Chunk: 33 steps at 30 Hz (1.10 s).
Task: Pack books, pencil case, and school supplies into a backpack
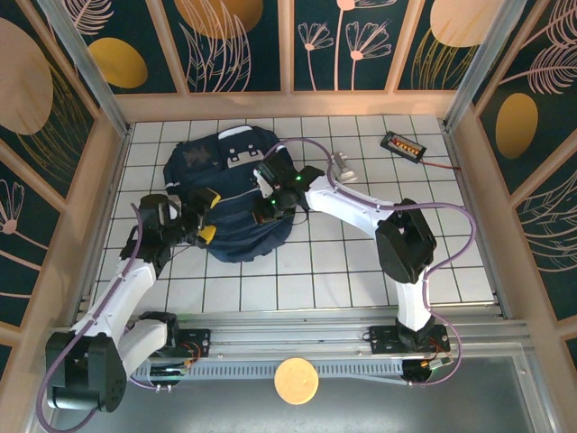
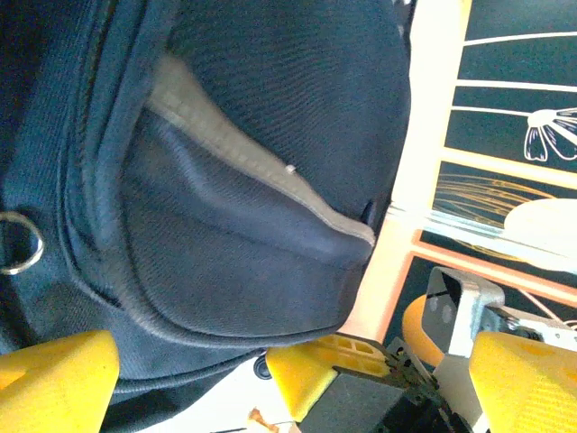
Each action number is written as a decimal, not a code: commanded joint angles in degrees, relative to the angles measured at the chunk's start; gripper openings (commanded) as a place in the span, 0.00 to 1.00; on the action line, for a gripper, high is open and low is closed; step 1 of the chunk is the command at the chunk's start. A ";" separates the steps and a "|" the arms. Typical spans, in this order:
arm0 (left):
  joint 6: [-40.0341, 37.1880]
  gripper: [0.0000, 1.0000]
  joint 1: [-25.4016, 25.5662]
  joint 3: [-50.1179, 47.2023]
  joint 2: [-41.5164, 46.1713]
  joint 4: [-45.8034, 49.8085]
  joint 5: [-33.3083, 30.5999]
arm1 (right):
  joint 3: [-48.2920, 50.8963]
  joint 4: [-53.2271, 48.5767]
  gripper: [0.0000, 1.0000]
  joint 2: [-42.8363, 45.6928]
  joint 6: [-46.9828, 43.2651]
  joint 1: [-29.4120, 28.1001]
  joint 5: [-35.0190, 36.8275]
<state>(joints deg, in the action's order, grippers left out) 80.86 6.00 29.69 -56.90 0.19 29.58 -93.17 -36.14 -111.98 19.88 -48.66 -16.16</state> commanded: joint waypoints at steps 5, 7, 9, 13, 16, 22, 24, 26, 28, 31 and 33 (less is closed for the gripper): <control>7.61 0.78 0.42 -1.90 -3.65 -9.26 -1.94 | -1.24 -1.13 0.00 2.80 -1.25 -1.74 0.82; 9.15 0.63 0.42 -2.85 -5.05 -12.26 -1.75 | -0.80 -0.87 0.00 3.06 -1.16 -2.19 1.13; 9.41 0.56 0.42 -2.85 -6.56 -13.38 -1.65 | -0.49 -0.61 0.00 3.03 -0.91 -2.55 1.31; 8.92 0.38 0.42 -2.98 -8.79 -14.71 -1.16 | -0.52 -0.36 0.00 2.69 -0.67 -3.09 1.79; 9.18 0.15 0.42 -4.36 -9.74 -16.47 -0.20 | -0.79 -0.50 0.00 2.53 -0.63 -2.97 2.26; 1.71 0.00 -0.59 -3.77 -8.25 -9.49 0.68 | 1.05 -3.54 0.00 3.76 -2.92 -0.10 5.09; -0.90 0.00 -1.93 -3.77 -6.70 -6.74 0.93 | 2.61 -4.34 0.00 5.06 -4.19 2.01 6.32; -3.98 0.00 -4.04 -3.55 -5.16 -3.18 1.34 | 3.84 -5.26 0.00 6.05 -5.93 4.28 6.93; -7.92 0.00 -5.99 -2.69 -3.90 0.90 1.62 | 4.21 -6.49 0.00 6.42 -8.91 6.34 7.66; -13.25 0.00 -6.79 -0.12 -4.04 5.83 1.63 | 4.48 -5.75 0.00 6.32 -15.76 7.90 10.52; -16.10 0.00 -6.79 1.59 -4.47 8.35 1.23 | 5.21 -3.31 0.00 6.41 -22.89 8.37 11.06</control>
<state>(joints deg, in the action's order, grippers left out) 73.01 0.54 28.38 -61.65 1.08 32.42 -89.49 -37.56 -108.03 7.60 -41.89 -10.85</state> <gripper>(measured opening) 0.062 0.052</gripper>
